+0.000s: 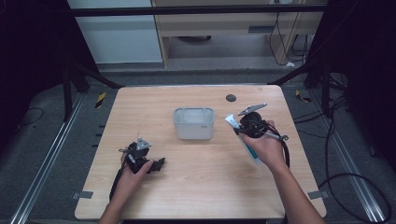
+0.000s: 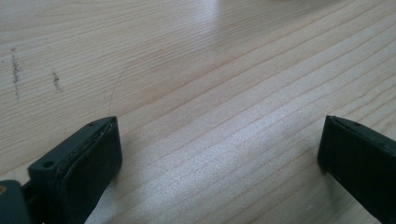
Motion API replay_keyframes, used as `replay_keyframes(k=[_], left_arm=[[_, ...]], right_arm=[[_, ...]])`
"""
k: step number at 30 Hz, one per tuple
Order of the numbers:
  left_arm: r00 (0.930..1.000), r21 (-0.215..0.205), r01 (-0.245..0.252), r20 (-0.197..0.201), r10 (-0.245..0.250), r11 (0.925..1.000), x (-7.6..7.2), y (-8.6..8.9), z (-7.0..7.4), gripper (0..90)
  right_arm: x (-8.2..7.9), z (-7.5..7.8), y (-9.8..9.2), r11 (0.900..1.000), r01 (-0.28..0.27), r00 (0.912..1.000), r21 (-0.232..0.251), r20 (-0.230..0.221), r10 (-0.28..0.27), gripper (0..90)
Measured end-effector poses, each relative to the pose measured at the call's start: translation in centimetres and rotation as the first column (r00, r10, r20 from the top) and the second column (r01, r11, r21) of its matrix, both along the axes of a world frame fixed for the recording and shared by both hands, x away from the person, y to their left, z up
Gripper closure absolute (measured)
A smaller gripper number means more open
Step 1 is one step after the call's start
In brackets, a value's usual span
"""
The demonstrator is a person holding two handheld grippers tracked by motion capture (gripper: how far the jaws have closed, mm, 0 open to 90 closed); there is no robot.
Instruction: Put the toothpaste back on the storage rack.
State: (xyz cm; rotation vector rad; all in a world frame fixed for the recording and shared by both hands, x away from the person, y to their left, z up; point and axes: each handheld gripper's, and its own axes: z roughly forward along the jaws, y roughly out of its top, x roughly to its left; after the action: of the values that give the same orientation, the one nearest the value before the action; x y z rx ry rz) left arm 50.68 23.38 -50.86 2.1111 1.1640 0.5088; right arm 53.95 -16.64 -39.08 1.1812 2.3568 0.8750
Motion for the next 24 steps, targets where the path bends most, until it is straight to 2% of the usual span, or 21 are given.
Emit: replay_keyframes(k=[8, 15, 24], left_arm=[[1.0000, 0.000, 0.000, 0.000, 0.000, 1.0000, 0.0, 0.0, 0.0, 0.0], [1.0000, 0.000, 0.000, 0.000, 0.000, 1.0000, 0.0, 0.0, 0.0, 0.0], [1.0000, 0.000, 0.000, 0.000, 0.000, 1.0000, 0.0, 0.0, 0.0, 0.0]], right_arm=[[-0.9, 1.0, 1.1, 0.999, -0.005, 0.9983, 0.054, 0.057, 0.002, 79.1], [-1.7, 2.1, 2.6, 0.993, -0.014, 0.9931, 0.114, 0.117, 0.000, 79.1], [-2.5, 3.4, 4.5, 0.988, -0.046, 0.9847, 0.149, 0.173, 0.020, 79.1]])
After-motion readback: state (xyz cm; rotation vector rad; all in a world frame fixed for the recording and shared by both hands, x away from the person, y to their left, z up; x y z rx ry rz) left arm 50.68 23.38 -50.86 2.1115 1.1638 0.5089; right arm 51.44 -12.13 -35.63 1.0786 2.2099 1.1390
